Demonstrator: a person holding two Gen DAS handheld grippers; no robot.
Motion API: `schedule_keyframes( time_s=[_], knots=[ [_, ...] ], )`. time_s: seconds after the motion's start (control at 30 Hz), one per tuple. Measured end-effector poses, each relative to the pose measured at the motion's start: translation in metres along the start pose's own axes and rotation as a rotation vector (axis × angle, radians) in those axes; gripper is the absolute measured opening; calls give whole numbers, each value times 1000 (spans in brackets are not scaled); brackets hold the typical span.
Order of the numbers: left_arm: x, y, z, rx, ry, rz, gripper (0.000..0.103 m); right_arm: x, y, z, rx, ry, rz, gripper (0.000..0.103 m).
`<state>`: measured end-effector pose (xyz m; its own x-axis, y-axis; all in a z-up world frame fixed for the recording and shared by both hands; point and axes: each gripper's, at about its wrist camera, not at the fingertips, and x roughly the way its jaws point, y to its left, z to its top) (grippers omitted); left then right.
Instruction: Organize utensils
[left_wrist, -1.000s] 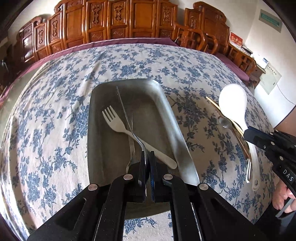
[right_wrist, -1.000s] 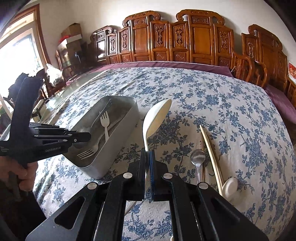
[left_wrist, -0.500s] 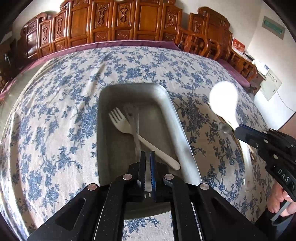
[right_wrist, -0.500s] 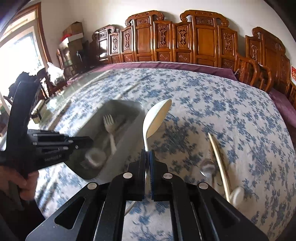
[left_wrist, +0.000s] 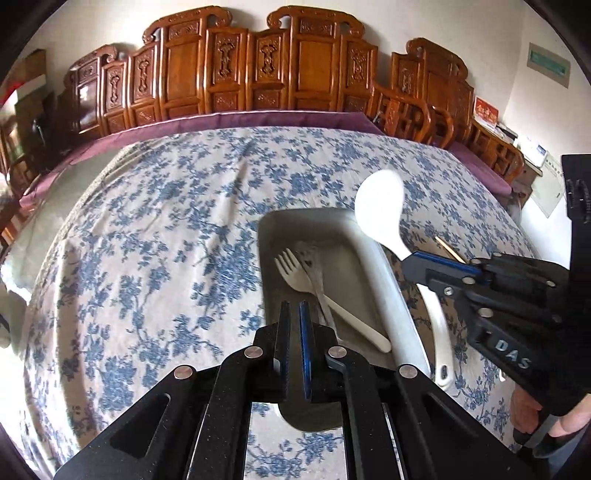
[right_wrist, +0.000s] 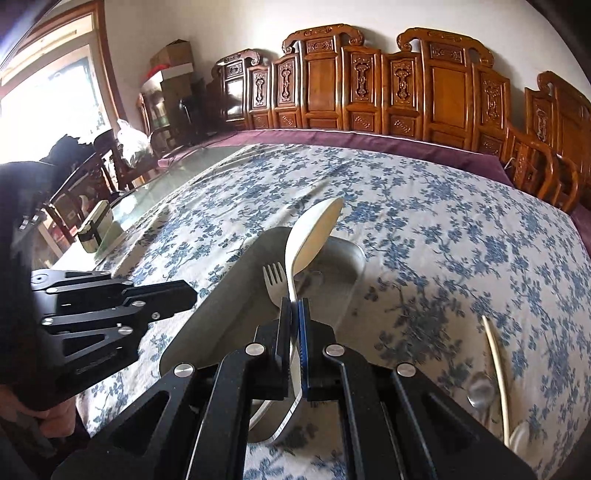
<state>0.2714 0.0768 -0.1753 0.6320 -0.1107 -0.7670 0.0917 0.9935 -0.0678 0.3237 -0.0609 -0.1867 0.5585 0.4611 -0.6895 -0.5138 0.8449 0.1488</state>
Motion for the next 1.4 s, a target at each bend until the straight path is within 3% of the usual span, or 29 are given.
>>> schedule_keyframes(
  time_s=[0.43,0.9,1.2,1.33,1.4],
  knots=[
    [-8,35,9,-66,-32,32,4,58,24,-1,23,103,63,5],
    [-12,40,10,-77,-40,38,4,64,26,-1,56,115,76,7],
    [-15,25,7,-56,-39,12,4,14,-4,-1,28,35,10,9],
    [-17,9,4,-33,-34,-7,4,-29,-27,-15,9,2,-66,25],
    [-21,-1,2,-19,-32,-24,4,-48,-42,-26,26,-5,-93,25]
  ],
)
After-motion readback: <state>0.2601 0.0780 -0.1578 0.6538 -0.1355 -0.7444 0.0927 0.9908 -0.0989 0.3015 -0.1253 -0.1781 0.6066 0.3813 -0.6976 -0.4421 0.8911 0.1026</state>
